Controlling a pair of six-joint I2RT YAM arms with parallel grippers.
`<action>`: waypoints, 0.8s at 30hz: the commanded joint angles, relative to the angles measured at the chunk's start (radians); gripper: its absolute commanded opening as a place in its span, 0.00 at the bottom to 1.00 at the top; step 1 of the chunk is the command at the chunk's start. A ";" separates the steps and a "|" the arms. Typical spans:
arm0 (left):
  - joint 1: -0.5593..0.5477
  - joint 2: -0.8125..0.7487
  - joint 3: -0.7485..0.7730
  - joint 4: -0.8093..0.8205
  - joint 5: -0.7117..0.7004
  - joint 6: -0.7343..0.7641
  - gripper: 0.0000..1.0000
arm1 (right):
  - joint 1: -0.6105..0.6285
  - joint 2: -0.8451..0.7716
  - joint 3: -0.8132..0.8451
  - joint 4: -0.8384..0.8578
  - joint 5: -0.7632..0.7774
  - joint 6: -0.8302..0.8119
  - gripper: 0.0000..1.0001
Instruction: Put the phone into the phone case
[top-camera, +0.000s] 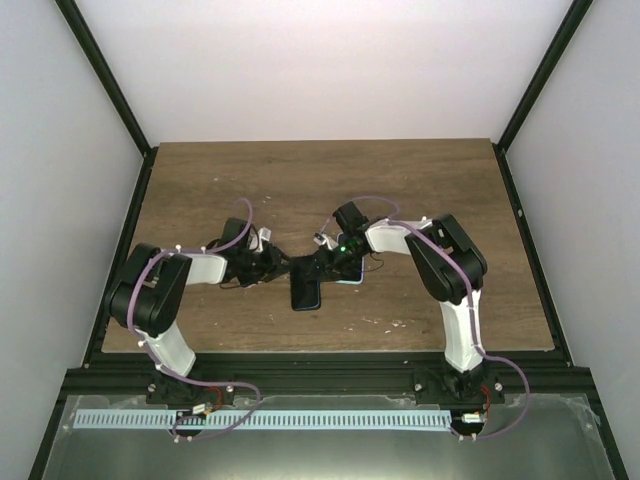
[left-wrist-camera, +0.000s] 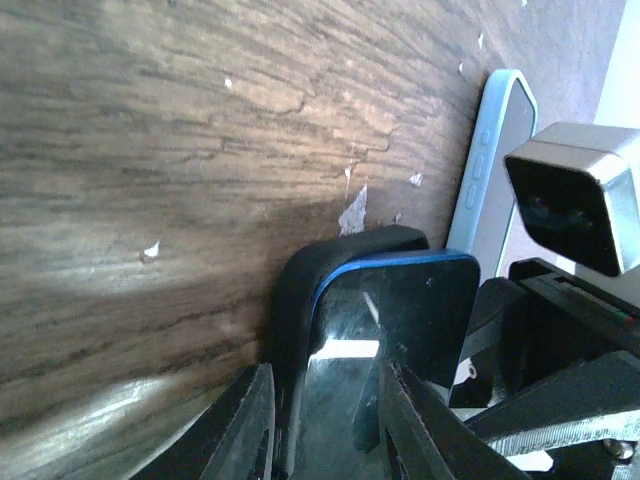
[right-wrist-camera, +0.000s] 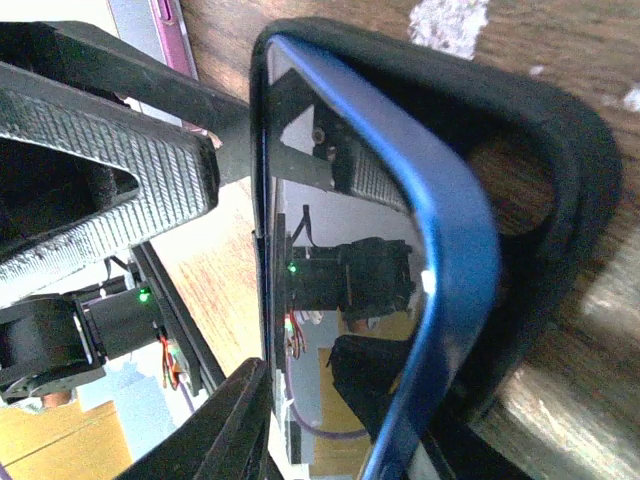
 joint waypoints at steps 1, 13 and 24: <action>-0.010 -0.037 -0.015 -0.035 0.013 0.042 0.32 | 0.012 -0.064 -0.022 -0.001 0.095 0.016 0.32; -0.010 -0.063 -0.008 -0.099 -0.006 0.081 0.34 | -0.019 -0.152 -0.063 -0.092 0.176 -0.003 0.46; -0.010 -0.065 -0.036 -0.076 0.001 0.069 0.35 | -0.028 -0.217 -0.098 -0.109 0.198 0.012 0.36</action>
